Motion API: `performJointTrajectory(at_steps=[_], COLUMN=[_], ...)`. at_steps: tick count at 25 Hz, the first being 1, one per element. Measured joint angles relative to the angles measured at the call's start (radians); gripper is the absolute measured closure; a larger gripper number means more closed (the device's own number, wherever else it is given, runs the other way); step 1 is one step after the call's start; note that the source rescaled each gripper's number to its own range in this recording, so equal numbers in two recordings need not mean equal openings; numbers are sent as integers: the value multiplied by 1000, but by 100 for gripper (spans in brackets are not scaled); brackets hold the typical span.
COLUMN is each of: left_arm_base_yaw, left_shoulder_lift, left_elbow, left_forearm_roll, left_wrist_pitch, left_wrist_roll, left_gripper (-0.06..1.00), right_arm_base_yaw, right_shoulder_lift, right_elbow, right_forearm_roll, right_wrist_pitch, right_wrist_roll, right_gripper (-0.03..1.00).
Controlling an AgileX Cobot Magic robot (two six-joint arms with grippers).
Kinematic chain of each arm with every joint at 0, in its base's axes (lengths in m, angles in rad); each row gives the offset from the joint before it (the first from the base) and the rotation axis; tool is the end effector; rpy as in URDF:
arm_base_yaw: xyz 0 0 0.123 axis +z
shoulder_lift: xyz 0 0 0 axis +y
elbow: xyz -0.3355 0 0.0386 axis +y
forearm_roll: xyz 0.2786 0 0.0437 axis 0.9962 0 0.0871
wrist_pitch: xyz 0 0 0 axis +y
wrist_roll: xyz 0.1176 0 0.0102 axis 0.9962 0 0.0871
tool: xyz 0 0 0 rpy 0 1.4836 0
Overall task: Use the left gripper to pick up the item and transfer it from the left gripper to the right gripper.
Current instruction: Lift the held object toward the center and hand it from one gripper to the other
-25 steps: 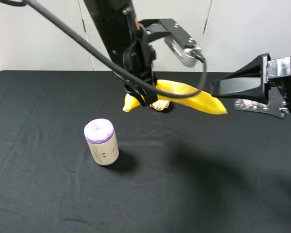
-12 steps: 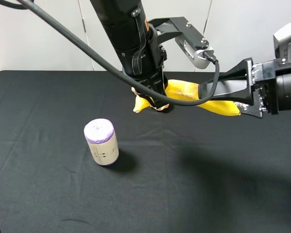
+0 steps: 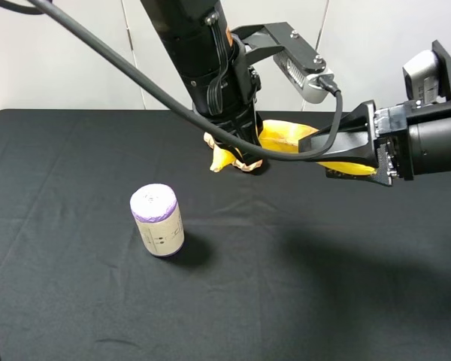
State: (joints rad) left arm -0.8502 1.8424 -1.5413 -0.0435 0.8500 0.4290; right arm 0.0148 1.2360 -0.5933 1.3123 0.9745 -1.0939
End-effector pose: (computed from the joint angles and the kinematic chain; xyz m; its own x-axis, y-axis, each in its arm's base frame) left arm 0.3029 -0.3508 0.2918 -0.2344 0.8572 -0.4586 0.9260 0.3404 0.1630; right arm 0.2171 0.0977 0.2644 -0.8106 0.0101 -0.5854 -0.4666 0.5928 0.6563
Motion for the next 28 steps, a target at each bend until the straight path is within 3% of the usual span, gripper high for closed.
performJointTrajectory(at_steps=[7,9,10,12,15,28], left_arm_base_yaw=[0,0,0,0,0,0], left_shoulder_lift=[0,0,0,0,0,1], left_elbow=[0,0,0,0,0,0], left_forearm_roll=[0,0,0,0,2,6], left_wrist_pitch=[-3,-4,-4,-5,-3,-16], left_wrist_roll=[0,0,0,0,0,7], left_gripper=[94,94,94,94,94,94], right_arm_base_yaw=[0,0,0,0,0,0], right_shoulder_lift=[13,13,13,13,14,13], right_elbow=[0,0,0,0,0,0], right_forearm_roll=[33,38,39,40,41,44], right_wrist_pitch=[-2,-2,-2,-2,-22,-26], right_wrist_roll=[-43,-59,-65,-73,-79,-84], right_gripper=[-2,8,15,43,96,93])
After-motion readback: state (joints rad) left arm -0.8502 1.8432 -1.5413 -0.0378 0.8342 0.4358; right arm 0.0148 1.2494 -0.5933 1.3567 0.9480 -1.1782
